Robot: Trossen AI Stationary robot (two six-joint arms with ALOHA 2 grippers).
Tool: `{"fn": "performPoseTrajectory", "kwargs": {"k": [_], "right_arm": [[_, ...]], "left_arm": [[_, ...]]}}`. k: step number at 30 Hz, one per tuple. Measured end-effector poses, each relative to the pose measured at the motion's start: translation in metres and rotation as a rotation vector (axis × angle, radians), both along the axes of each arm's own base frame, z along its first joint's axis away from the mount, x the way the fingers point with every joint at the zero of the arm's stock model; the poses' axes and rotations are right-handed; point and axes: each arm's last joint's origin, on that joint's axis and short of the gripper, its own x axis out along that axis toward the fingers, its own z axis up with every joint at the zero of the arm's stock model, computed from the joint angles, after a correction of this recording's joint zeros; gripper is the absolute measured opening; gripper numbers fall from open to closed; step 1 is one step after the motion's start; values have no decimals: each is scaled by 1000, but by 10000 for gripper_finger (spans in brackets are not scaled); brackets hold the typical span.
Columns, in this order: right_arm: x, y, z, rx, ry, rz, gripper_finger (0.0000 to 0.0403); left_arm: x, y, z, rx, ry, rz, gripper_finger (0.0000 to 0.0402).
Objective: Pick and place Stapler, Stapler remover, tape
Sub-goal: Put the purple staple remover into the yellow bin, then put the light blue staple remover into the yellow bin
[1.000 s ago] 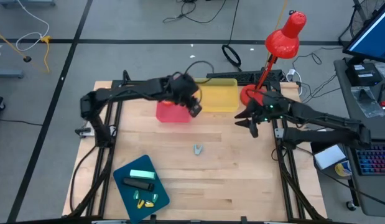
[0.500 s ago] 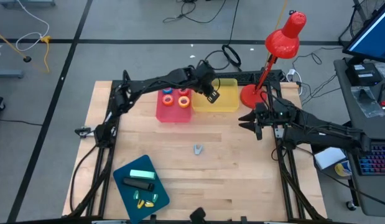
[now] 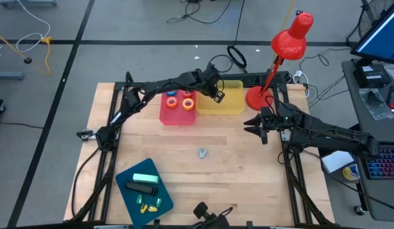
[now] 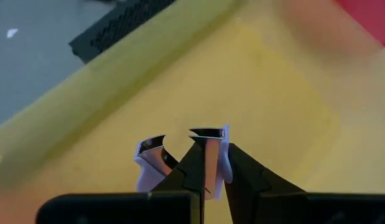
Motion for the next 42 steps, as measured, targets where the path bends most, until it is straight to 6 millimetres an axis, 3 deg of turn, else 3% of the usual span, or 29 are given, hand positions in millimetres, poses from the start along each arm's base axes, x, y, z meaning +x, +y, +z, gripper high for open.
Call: {"fn": "performPoseTrajectory", "kwargs": {"k": [11,19,27,42], "right_arm": [[0,0,-1,1,3,0,144],[0,0,-1,31,2,-10,142],[0,0,-1,78,1,-26,143],[0,0,-1,98,0,-30,142]], "left_arm": [[0,4,5,-30,-57,32,44],[-4,5,3,-165,-81,30,60],[-14,12,-2,-305,-57,94,37],[-14,10,-2,-348,-66,100,110]]}}
